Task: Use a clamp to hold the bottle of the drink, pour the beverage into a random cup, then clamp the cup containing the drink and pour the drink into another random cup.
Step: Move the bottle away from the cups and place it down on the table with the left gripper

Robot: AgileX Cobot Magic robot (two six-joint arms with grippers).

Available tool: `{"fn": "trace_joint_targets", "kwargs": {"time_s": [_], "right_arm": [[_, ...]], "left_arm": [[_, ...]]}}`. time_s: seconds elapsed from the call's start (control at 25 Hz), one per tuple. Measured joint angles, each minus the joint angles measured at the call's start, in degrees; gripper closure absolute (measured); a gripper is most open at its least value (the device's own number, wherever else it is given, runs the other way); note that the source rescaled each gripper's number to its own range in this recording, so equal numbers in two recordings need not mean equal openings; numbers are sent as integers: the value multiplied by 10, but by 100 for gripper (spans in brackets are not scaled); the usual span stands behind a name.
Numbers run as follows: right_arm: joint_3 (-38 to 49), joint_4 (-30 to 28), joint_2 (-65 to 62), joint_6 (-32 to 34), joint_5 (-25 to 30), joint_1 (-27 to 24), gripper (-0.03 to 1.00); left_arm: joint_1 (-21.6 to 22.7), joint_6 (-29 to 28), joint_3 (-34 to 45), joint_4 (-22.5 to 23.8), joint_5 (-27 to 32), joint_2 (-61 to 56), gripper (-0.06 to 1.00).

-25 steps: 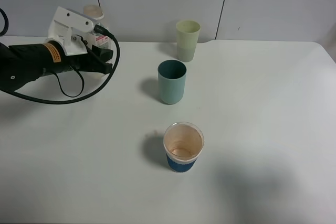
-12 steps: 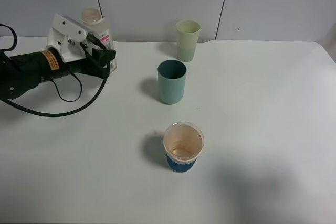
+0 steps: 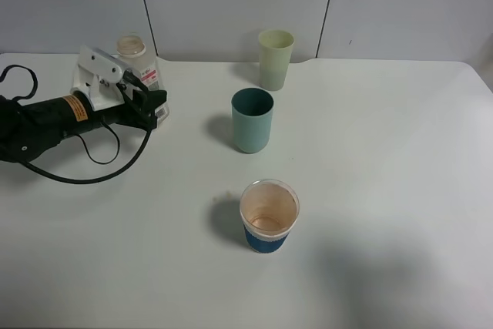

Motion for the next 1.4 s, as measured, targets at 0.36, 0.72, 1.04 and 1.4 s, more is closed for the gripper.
{"fn": "trace_joint_targets", "kwargs": {"time_s": [0.36, 0.72, 1.04, 1.4], "right_arm": [[0, 0, 0, 0, 0, 0, -3], [0, 0, 0, 0, 0, 0, -3], [0, 0, 0, 0, 0, 0, -3], [0, 0, 0, 0, 0, 0, -3]], "left_arm": [[5, 46, 0, 0, -33, 47, 89], [6, 48, 0, 0, -52, 67, 89], [6, 48, 0, 0, -52, 67, 89], [6, 47, 0, 6, -46, 61, 51]]}}
